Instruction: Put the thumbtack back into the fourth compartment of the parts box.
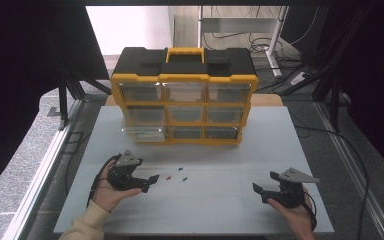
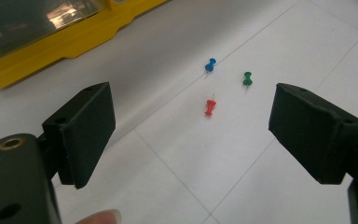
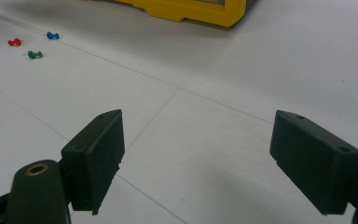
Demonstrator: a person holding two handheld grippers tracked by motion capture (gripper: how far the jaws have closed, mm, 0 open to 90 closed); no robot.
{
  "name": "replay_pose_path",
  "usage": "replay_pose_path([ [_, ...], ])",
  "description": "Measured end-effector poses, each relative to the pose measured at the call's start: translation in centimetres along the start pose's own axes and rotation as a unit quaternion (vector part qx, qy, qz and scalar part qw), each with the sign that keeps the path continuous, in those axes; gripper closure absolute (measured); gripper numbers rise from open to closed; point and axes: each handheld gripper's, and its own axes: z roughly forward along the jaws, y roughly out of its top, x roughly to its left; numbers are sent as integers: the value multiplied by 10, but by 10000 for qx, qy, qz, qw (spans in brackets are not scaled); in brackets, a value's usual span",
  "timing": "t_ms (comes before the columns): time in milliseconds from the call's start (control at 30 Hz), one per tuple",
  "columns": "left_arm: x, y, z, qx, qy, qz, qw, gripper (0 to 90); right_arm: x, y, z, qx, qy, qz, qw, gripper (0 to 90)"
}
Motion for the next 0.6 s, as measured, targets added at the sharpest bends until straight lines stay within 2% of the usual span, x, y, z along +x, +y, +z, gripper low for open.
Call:
replay_pose_path([
  [367,-4,15,18,341,-240,120,9991,151,0,-2,0,50,-4,-28,10000,178],
  [567,-5,18,31,617,-359,146,9973,157,1,-2,1,86,-37,-51,9999,178],
  [600,-7,20,36,729,-374,145,9965,159,1,-2,1,101,-47,-70,9999,178],
])
